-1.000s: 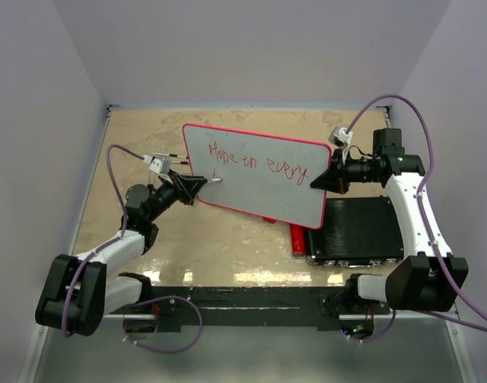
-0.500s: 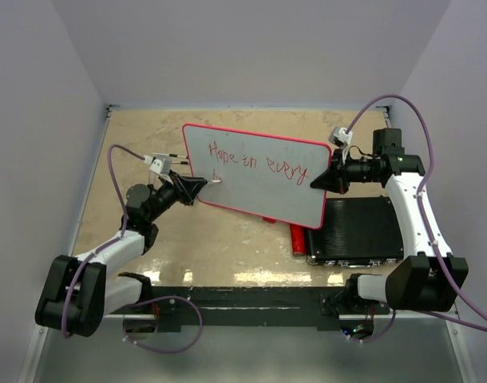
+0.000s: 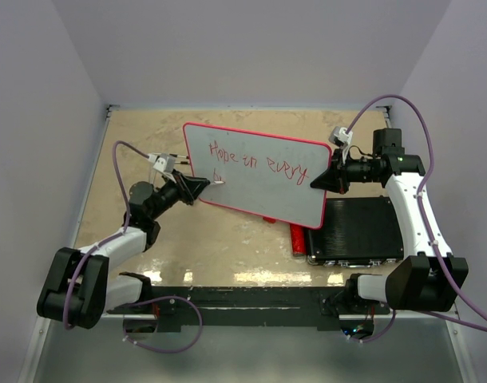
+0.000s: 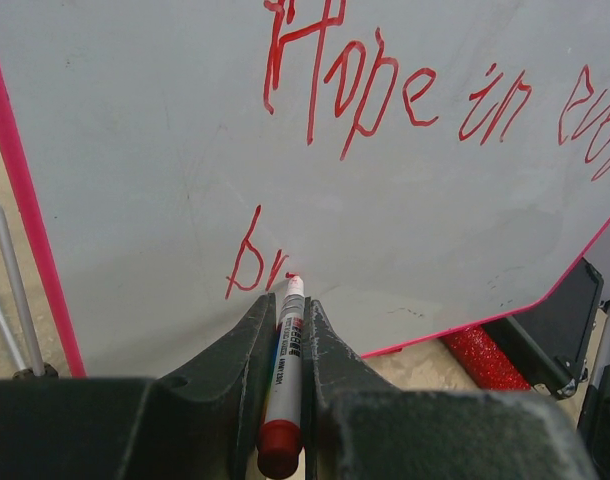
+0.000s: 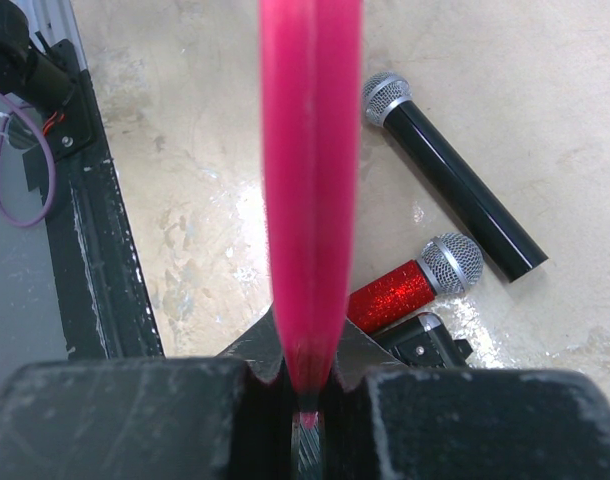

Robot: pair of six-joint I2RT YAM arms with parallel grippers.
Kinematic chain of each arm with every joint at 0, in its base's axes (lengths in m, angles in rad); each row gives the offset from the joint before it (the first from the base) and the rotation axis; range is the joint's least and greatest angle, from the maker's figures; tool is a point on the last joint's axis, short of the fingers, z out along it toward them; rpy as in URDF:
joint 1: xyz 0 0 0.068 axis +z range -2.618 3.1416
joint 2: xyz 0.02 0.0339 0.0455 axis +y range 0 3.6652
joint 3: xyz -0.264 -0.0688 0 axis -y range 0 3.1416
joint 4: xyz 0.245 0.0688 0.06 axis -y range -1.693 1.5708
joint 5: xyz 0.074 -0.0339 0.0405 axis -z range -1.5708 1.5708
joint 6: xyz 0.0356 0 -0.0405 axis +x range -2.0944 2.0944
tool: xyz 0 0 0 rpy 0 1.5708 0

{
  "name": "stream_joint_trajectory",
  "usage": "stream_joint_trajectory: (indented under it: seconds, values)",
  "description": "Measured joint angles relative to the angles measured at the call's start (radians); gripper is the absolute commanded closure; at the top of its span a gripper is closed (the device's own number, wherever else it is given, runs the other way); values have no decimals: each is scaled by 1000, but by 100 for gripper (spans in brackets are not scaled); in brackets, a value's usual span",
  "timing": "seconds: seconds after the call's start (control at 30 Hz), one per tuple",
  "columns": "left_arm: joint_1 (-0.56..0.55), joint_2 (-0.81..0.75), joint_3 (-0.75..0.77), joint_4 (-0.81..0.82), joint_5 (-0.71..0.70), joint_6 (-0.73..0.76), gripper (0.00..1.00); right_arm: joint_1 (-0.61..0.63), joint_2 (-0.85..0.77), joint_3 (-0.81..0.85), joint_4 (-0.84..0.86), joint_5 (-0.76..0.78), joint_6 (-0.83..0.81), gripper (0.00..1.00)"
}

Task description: Write a sentence on the whiteboard

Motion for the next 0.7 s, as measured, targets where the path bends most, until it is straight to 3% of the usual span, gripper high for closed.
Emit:
stream_joint_trajectory:
  seconds: [0.7]
  values:
    - [-6,-18,14,11,-16,-10,100,0,0,0,3,0,0,100]
